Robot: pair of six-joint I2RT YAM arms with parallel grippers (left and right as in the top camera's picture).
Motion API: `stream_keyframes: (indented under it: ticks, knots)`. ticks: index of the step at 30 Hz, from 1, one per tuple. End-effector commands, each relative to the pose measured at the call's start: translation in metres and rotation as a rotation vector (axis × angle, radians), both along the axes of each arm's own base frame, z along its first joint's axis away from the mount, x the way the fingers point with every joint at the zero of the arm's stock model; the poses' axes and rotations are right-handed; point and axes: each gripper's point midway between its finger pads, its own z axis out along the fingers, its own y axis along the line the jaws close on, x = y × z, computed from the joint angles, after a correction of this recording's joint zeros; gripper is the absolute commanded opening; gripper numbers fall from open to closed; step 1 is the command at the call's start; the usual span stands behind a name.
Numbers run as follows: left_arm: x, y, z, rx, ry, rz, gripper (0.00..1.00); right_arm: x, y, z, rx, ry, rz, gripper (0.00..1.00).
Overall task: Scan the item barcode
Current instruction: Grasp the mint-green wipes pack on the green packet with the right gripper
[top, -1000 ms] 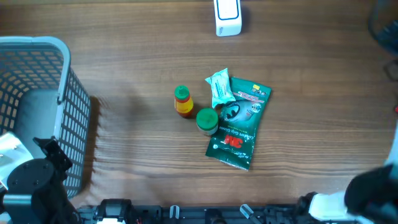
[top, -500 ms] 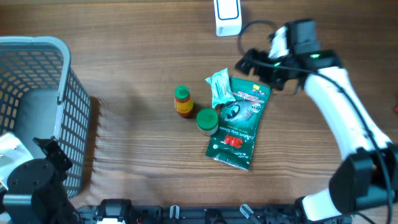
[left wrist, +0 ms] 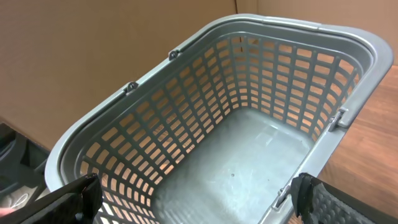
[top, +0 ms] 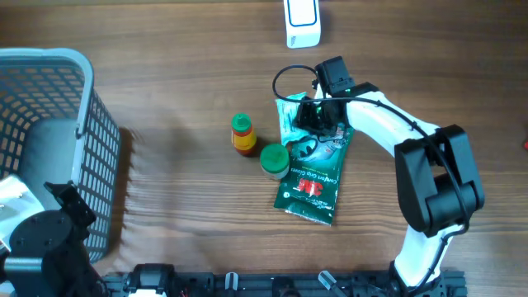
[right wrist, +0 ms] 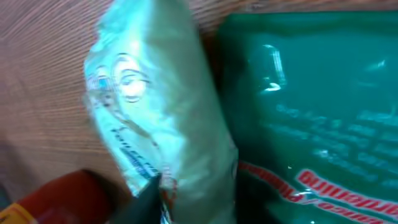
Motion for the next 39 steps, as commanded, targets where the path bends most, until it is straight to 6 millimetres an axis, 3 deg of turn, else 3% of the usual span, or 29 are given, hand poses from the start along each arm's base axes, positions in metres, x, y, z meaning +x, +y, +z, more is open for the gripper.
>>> stream_keyframes:
  ticks: [1, 3, 5, 9, 12, 24, 27, 31, 32, 35, 39]
  knots:
    - [-0.003, 0.002, 0.003, 0.011, -0.004, 0.016, 1.0, -0.01, -0.003, -0.014, 0.015, 0.073, -0.023, 0.04]
    - [-0.003, 0.002, 0.003, 0.011, -0.004, 0.016, 1.0, -0.006, -0.003, 0.017, 0.093, 0.045, -0.028, 0.05]
    - [-0.003, 0.002, 0.003, 0.011, -0.004, 0.016, 1.0, -0.005, -0.012, 0.061, 0.107, -0.023, -0.049, 0.04]
    - [-0.003, 0.002, 0.003, 0.011, -0.004, 0.016, 1.0, -0.049, -0.053, 0.142, 0.029, -0.02, -0.313, 0.04]
    - [-0.003, 0.002, 0.003, 0.011, -0.004, 0.016, 1.0, -0.071, -0.062, 0.168, 0.047, -0.011, -0.391, 0.04]
    - [-0.003, 0.002, 0.003, 0.011, -0.004, 0.016, 1.0, -0.08, -0.065, 0.167, 0.033, 0.015, -0.39, 0.04]
    - [-0.003, 0.002, 0.003, 0.011, -0.004, 0.016, 1.0, -0.074, -0.06, 0.171, 0.083, 0.027, -0.455, 0.04]
    - [-0.003, 0.002, 0.003, 0.011, -0.004, 0.016, 1.0, -0.091, -0.029, 0.184, 0.344, 0.388, -0.765, 0.04]
    - [-0.003, 0.002, 0.003, 0.011, -0.004, 0.016, 1.0, -0.096, -0.012, 0.197, 0.464, 0.574, -0.866, 0.04]
    - [-0.003, 0.002, 0.003, 0.011, -0.004, 0.016, 1.0, -0.09, 0.003, 0.215, 0.574, 0.636, -0.859, 0.05]
    - [-0.003, 0.002, 0.003, 0.011, -0.004, 0.016, 1.0, -0.096, 0.011, 0.223, 0.619, 0.748, -0.875, 0.04]
